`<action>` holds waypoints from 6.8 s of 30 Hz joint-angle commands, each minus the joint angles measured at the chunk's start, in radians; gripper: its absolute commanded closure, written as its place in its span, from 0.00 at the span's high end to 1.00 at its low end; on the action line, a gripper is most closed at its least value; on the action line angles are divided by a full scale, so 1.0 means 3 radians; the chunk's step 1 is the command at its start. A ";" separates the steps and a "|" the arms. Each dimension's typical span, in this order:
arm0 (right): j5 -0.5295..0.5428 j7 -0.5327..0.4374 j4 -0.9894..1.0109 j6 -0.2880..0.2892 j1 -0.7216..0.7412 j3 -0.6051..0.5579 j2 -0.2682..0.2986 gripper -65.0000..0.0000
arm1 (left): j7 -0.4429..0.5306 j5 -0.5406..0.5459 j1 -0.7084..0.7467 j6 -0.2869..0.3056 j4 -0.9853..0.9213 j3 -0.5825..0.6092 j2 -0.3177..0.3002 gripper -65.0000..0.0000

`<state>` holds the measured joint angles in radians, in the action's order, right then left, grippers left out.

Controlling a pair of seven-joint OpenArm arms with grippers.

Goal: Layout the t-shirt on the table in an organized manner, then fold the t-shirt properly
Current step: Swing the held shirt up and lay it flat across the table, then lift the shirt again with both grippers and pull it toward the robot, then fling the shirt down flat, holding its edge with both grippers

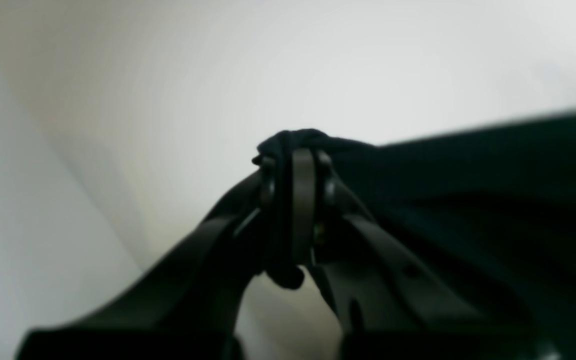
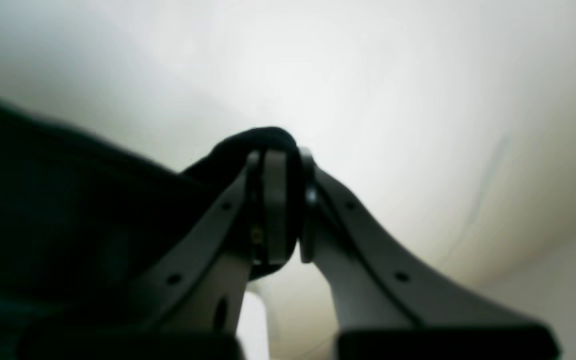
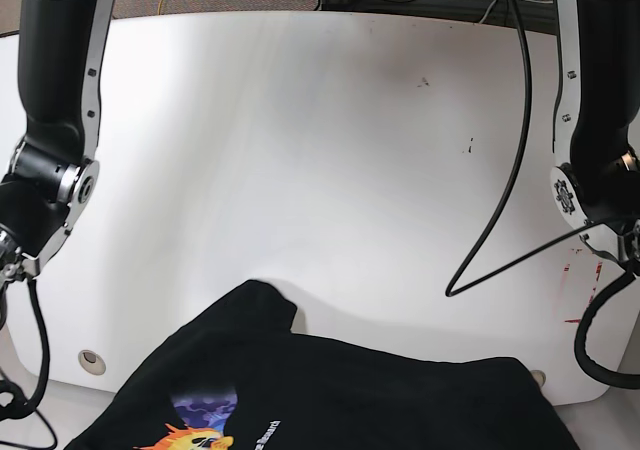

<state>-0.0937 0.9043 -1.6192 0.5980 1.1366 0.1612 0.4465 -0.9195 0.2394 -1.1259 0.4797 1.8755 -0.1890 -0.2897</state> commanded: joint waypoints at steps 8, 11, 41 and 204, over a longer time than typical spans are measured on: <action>-0.0013 -0.0071 0.0229 0.0127 0.0531 -0.0223 0.0125 0.01 | 0.0076 -0.0018 -0.0525 -0.0031 -0.0321 -0.0007 -0.0009 0.00; -0.0013 -0.0071 0.0224 0.0127 0.0582 -0.0305 0.0125 0.01 | 0.0076 -0.0018 -0.0597 -0.0031 -0.0383 -0.0007 -0.0009 0.00; -0.0013 -0.0066 0.0454 0.0142 0.0981 -0.0484 0.0135 0.01 | 0.0076 -0.0003 -0.0714 -0.0031 -0.0710 0.0014 0.0048 0.00; 0.0212 0.0860 -0.1362 0.0334 -0.2579 0.1153 -0.0084 0.00 | -0.0027 0.0816 0.2124 -0.0026 0.0241 -0.0354 -0.0019 0.00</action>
<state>-0.0105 1.1721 -2.0144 0.7025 0.4030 0.4709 0.4278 -0.9520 0.4732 -0.5179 0.4835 1.9217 -0.2783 -0.2783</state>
